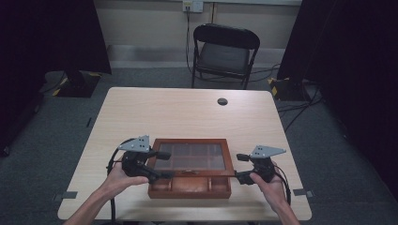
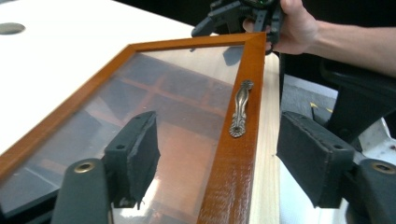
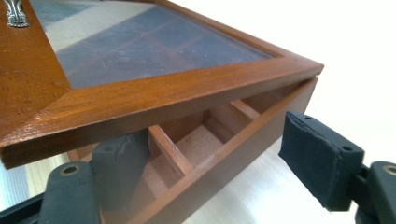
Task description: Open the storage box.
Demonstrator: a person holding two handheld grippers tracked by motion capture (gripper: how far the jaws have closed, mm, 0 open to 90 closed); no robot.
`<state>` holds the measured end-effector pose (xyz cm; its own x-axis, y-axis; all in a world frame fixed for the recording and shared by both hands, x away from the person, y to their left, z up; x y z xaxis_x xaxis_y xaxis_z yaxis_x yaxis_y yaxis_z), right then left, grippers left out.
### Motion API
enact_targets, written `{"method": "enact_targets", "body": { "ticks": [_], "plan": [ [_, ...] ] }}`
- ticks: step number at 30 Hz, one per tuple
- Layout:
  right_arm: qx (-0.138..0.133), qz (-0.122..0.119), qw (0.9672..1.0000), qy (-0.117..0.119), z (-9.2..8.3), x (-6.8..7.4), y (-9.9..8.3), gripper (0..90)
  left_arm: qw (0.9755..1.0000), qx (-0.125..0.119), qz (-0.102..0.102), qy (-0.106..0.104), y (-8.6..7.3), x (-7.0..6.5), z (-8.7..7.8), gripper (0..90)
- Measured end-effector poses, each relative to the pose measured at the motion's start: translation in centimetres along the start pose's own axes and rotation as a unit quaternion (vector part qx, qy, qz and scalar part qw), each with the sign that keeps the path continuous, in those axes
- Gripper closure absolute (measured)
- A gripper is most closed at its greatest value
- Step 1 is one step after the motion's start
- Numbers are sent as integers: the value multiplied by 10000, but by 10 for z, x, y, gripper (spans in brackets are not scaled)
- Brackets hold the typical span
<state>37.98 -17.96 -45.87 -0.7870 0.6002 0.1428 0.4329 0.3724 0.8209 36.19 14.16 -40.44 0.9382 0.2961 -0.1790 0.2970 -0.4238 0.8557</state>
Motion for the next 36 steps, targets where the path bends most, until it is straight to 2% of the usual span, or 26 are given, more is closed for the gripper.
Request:
{"method": "enact_targets", "body": {
  "ticks": [4,7,11,14,17,20,26,31,36],
  "plan": [
    [-82,-14,10000,31,1,0,11,228,9999,-76,17,153,2,0,-5,228],
    [-186,2,9998,35,1,-1,20,228,9993,-268,23,277,3,2,-9,251],
    [-249,56,9996,113,4,-2,29,252,9987,-361,19,354,3,4,-13,255],
    [-334,88,9992,191,6,0,35,277,9982,-378,34,458,3,6,-16,260],
    [-354,90,9993,127,7,-1,39,280,9980,-380,34,501,2,8,-17,260],
    [-370,122,9992,122,5,-3,47,291,9969,-439,-26,653,1,14,-19,269],
    [-425,207,9987,182,6,-7,51,287,9944,-581,-204,863,-3,24,-24,283],
    [-419,180,9987,215,7,-9,53,271,9938,-579,-326,890,-5,30,-25,292],
    [-407,171,9988,193,8,-9,53,274,9929,-569,-339,986,-7,34,-27,301]
  ]
}}
Point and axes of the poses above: each handheld gripper's, and its own axes: z roughly forward along the jaws, y roughly out of its top, x roughly to its left, the point moved 5 cm from there along z, roughly forward along the jaws, and after that the axes turned 2 degrees about x, right-handed, at the moved point
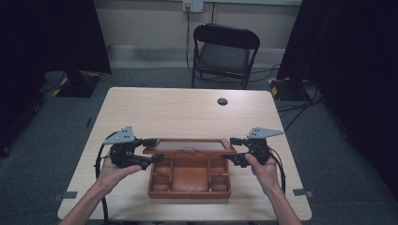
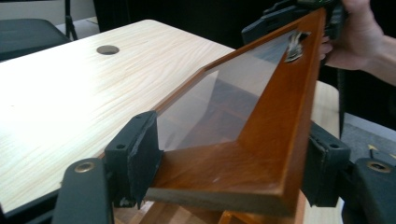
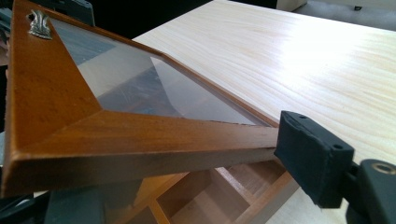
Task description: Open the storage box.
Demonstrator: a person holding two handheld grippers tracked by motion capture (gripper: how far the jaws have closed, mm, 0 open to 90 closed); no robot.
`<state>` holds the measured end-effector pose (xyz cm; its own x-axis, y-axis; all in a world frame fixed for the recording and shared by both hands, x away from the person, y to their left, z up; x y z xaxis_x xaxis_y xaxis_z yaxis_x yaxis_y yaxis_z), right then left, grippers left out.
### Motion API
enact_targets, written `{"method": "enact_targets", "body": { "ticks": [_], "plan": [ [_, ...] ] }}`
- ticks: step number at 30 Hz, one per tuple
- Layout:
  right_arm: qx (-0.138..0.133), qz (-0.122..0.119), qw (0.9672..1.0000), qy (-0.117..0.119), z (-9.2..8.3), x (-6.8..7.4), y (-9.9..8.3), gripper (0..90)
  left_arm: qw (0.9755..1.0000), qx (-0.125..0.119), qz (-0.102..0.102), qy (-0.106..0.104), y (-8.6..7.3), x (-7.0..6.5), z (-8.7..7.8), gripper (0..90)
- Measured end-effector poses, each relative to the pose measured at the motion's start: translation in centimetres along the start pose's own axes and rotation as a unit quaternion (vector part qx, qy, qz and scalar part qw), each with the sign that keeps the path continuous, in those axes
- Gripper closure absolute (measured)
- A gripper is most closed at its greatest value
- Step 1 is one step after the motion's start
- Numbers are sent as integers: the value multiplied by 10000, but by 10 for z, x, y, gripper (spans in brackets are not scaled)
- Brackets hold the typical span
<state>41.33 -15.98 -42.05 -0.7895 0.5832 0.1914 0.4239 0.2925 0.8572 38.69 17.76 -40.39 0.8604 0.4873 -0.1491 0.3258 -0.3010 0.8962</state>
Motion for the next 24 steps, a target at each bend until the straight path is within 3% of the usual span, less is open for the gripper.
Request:
{"method": "enact_targets", "body": {
  "ticks": [7,15,24],
  "plan": [
    [-87,33,10000,35,2,-2,7,289,9995,-42,-73,316,-3,13,-6,353],
    [-57,22,10000,46,5,-3,10,289,9992,-73,-97,368,-5,19,-5,426],
    [-86,69,9999,30,9,-6,16,286,9989,-130,-218,391,2,27,0,437]
  ]
}}
Point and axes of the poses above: each handheld gripper's, and its own axes: z roughly forward along the jaws, y roughly out of its top, x roughly to its left, the point moved 5 cm from there along z, roughly forward along the jaws, and after that the axes turned 2 degrees about x, right-handed, at the moved point
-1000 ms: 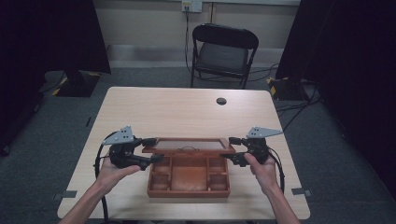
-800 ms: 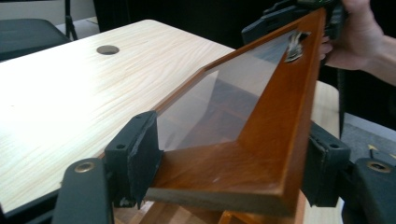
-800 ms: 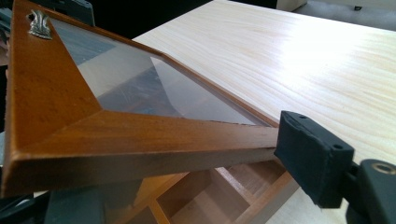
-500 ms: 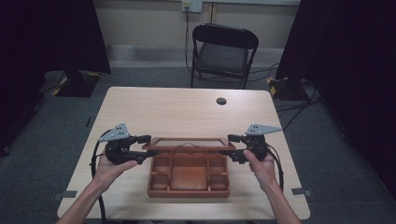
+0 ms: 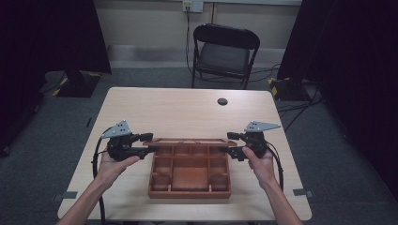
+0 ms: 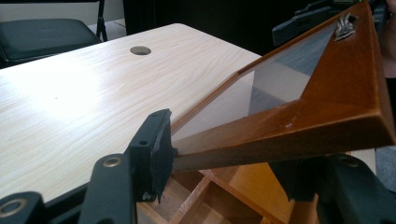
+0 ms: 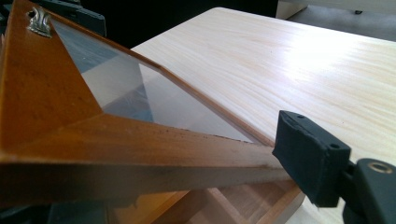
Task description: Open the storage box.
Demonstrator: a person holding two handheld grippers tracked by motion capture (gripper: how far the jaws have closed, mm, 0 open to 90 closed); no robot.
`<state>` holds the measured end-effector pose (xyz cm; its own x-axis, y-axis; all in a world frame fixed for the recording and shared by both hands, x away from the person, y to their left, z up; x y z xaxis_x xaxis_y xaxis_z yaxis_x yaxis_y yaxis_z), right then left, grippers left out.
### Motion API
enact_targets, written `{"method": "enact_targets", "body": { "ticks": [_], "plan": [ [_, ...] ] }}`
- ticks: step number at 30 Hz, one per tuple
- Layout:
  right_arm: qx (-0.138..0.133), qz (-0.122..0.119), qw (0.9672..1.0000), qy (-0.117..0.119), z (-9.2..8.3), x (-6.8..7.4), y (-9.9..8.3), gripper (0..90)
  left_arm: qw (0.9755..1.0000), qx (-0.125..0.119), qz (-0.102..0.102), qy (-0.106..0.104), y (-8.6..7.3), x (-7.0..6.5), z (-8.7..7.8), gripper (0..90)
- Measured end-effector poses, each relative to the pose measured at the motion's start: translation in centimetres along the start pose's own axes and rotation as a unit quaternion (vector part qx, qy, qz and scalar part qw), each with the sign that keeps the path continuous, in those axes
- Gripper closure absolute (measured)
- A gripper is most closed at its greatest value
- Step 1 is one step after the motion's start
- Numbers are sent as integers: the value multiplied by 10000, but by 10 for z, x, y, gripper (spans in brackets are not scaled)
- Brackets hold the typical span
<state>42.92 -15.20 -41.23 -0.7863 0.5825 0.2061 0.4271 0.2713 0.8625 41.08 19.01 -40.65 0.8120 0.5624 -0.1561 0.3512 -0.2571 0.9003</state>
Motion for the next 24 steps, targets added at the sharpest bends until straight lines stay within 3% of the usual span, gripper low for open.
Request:
{"method": "enact_targets", "body": {
  "ticks": [14,24],
  "plan": [
    [-153,-32,9999,-72,6,-9,4,275,10000,6,-68,-10,4,9,14,448],
    [-303,45,9995,2,9,-15,11,391,9998,-100,-164,55,12,18,20,462]
  ]
}}
Point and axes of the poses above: each handheld gripper's, and its own axes: z roughly forward along the jaws, y roughly out of its top, x roughly to its left, the point moved 5 cm from there along z, roughly forward along the jaws, and after that the axes turned 2 degrees about x, right-handed, at the moved point
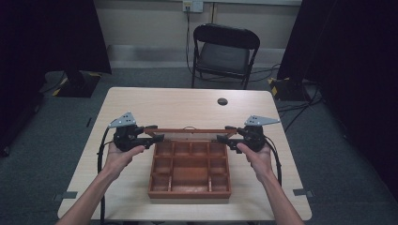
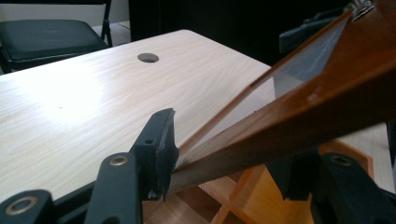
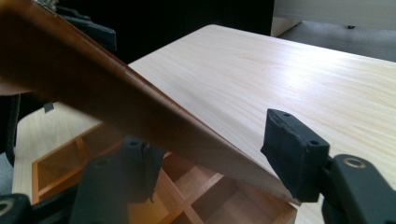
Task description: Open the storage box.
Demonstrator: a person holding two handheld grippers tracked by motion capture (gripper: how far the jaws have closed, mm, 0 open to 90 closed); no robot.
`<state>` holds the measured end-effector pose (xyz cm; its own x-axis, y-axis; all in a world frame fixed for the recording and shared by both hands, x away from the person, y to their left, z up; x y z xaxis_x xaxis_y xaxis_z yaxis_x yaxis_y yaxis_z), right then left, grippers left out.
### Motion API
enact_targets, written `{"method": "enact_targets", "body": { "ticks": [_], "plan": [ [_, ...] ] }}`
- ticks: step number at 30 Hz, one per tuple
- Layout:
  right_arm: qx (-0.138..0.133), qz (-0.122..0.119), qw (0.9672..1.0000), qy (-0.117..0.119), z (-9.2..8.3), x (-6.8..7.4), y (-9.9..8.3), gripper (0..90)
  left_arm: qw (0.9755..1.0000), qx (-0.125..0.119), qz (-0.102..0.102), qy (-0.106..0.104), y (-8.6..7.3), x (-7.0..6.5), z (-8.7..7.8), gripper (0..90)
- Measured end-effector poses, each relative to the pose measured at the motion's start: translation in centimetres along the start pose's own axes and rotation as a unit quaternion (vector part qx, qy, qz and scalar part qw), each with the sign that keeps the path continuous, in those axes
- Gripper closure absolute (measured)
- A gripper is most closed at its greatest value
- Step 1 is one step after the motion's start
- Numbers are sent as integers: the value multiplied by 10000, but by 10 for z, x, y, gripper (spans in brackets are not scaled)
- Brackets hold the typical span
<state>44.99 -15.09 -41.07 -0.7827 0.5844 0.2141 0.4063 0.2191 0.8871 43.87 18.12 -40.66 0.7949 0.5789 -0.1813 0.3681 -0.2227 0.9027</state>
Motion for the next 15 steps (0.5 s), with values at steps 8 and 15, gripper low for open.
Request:
{"method": "enact_targets", "body": {
  "ticks": [8,15],
  "plan": [
    [92,27,10000,21,10,-5,1,391,9999,96,-28,-36,-2,7,6,471],
    [38,93,9999,-48,13,-9,2,371,9999,79,-70,41,-3,11,11,472]
  ]
}}
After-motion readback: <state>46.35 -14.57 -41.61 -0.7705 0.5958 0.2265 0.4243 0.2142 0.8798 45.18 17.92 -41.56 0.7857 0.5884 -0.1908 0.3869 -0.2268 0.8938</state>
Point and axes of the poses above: each handheld gripper's, and its own axes: z roughly forward along the jaws, y roughly out of its top, x roughly to its left, the point moved 5 cm from there along z, roughly forward along the jaws, and after that the axes turned 2 degrees about x, right-handed, at the moved point
